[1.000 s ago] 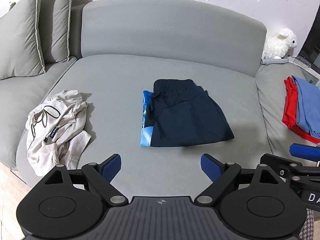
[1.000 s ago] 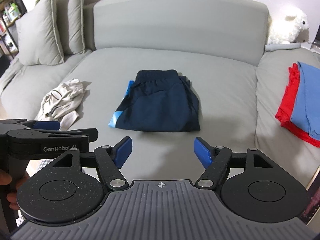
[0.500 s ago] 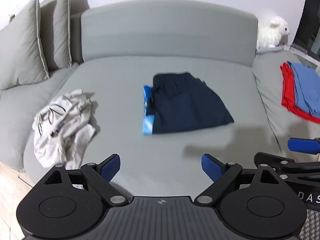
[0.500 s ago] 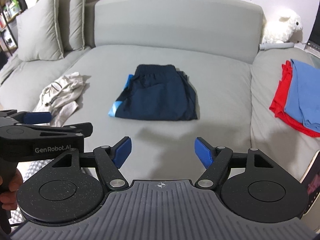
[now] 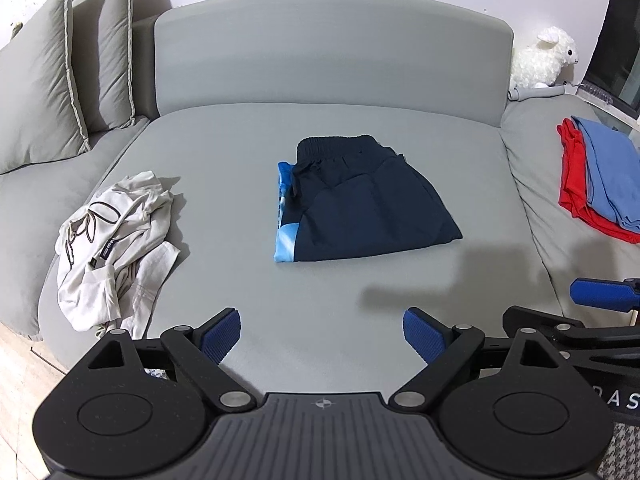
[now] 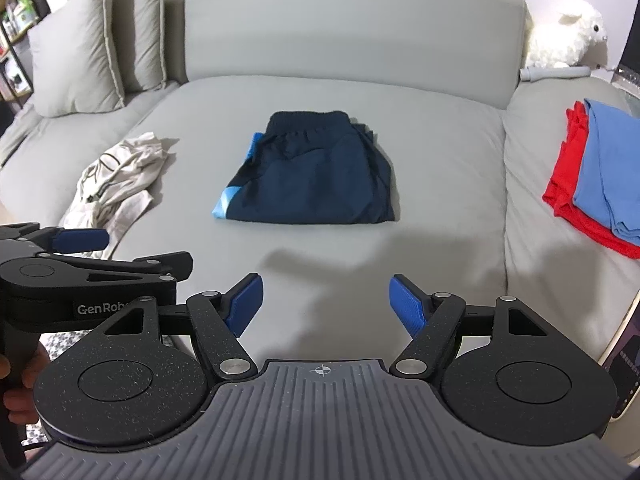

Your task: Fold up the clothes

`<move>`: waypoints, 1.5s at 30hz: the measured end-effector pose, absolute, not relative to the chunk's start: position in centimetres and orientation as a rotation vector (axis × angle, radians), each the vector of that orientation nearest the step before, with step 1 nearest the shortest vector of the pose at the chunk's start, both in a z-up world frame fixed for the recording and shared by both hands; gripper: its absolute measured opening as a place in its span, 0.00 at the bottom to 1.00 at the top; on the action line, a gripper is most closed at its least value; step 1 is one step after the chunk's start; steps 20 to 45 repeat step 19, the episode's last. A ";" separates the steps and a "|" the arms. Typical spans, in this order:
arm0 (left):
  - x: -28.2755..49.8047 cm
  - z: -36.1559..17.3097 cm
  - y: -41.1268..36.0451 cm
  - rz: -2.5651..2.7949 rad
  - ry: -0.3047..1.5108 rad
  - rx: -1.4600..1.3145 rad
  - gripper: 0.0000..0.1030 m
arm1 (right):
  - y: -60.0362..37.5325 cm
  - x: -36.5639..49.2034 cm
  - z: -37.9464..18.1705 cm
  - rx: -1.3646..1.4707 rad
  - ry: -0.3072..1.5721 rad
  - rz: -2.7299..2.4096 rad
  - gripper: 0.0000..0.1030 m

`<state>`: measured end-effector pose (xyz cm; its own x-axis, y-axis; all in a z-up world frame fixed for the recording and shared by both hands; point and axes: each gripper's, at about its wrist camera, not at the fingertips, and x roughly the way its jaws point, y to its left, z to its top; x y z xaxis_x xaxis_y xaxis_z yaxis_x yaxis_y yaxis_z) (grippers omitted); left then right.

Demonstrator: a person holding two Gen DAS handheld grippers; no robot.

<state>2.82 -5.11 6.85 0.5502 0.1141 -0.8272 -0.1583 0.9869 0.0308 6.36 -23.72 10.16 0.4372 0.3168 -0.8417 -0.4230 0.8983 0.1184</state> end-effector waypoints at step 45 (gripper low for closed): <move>2.9 7.0 -5.3 0.156 0.954 -0.040 0.86 | -23.9 6.5 10.0 -0.119 1.026 0.462 0.73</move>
